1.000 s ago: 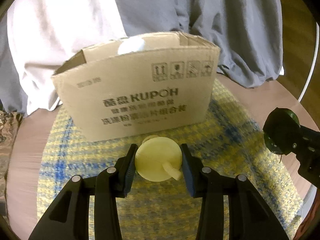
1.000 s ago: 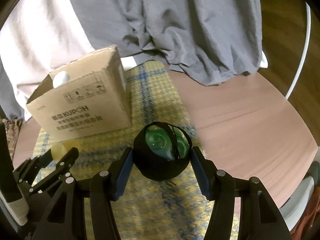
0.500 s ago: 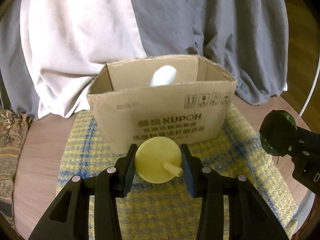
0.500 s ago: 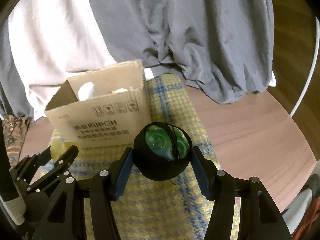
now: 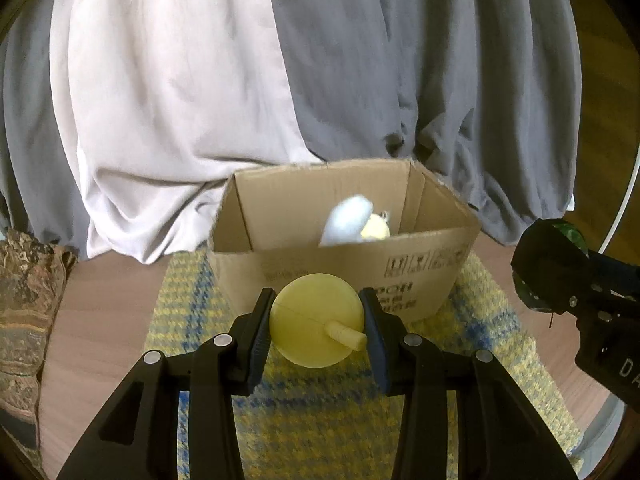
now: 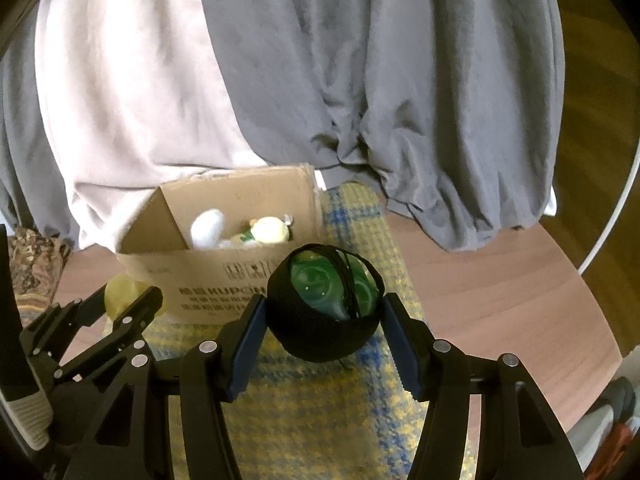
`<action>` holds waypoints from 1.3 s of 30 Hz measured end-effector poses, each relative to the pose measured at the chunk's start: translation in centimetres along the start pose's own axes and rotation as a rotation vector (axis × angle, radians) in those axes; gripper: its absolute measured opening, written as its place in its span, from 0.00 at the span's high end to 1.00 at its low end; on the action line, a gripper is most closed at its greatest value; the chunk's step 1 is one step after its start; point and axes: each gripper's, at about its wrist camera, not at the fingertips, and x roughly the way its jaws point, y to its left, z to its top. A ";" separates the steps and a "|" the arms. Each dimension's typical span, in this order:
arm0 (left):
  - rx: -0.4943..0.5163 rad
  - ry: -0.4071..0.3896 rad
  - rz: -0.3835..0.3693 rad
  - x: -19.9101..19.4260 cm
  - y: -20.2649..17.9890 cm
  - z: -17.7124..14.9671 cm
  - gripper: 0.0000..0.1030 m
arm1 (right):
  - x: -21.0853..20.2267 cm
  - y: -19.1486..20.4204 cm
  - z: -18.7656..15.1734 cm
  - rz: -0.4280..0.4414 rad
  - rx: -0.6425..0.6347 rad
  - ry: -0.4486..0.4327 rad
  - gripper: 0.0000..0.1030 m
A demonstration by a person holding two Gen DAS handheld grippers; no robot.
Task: Organize objects
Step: 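Lift the yellow bottle with the left tool while the right tool carries the ball to the box, then open the left tool into the box while the right tool drops the ball inside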
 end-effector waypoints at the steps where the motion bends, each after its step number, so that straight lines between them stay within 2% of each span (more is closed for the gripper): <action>1: 0.000 -0.003 -0.002 -0.1 0.1 0.2 0.60 | -0.2 0.2 0.3 0.001 -0.004 -0.006 0.43; 13: -0.012 -0.049 -0.005 -0.4 1.6 3.9 0.60 | -1.2 2.5 4.2 0.004 -0.080 -0.069 0.43; 19: -0.009 -0.059 0.003 0.0 2.1 5.8 0.60 | -0.8 3.1 6.1 0.011 -0.081 -0.072 0.43; 28: -0.014 -0.054 0.005 1.4 3.1 8.5 0.60 | 1.2 3.0 9.3 0.038 -0.071 -0.055 0.43; 39: -0.003 -0.021 0.017 4.0 3.6 9.9 0.60 | 4.5 3.1 10.7 0.054 -0.057 0.000 0.43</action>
